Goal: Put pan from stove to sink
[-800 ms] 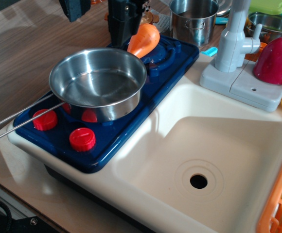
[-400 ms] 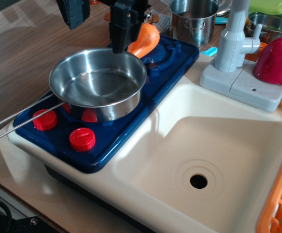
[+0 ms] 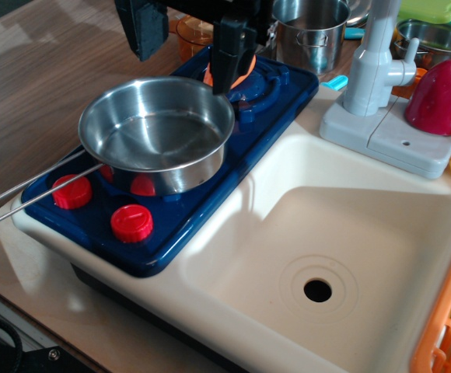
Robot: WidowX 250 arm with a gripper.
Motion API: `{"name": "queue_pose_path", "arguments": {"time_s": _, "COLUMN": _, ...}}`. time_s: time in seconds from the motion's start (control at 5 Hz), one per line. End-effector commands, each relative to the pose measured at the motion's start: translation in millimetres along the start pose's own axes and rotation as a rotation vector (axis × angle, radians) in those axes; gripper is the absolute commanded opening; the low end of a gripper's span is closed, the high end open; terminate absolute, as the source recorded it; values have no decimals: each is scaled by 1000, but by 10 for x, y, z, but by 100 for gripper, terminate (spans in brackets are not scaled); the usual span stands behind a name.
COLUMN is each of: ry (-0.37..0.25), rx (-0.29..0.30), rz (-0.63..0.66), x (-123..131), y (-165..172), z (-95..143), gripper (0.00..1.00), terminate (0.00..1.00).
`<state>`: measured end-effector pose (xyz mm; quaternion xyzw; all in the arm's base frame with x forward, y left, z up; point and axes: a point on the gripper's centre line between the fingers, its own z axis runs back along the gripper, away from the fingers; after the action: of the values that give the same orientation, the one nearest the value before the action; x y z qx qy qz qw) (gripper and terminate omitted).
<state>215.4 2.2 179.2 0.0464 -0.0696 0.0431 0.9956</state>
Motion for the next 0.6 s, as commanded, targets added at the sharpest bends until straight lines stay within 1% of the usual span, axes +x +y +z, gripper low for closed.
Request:
{"name": "queue_pose_path", "arguments": {"time_s": 0.0, "ry": -84, "rx": -8, "rz": 55, "x": -70, "y": -126, "z": -66, "gripper": 100, "terminate": 0}}
{"name": "queue_pose_path", "arguments": {"time_s": 0.2, "ry": -103, "rx": -15, "rz": 71, "x": -103, "y": -146, "z": -166, "gripper": 100, "terminate": 0}}
{"name": "queue_pose_path", "arguments": {"time_s": 0.4, "ry": -116, "rx": -40, "rz": 69, "x": -113, "y": -128, "z": -254, "gripper": 100, "terminate": 0}}
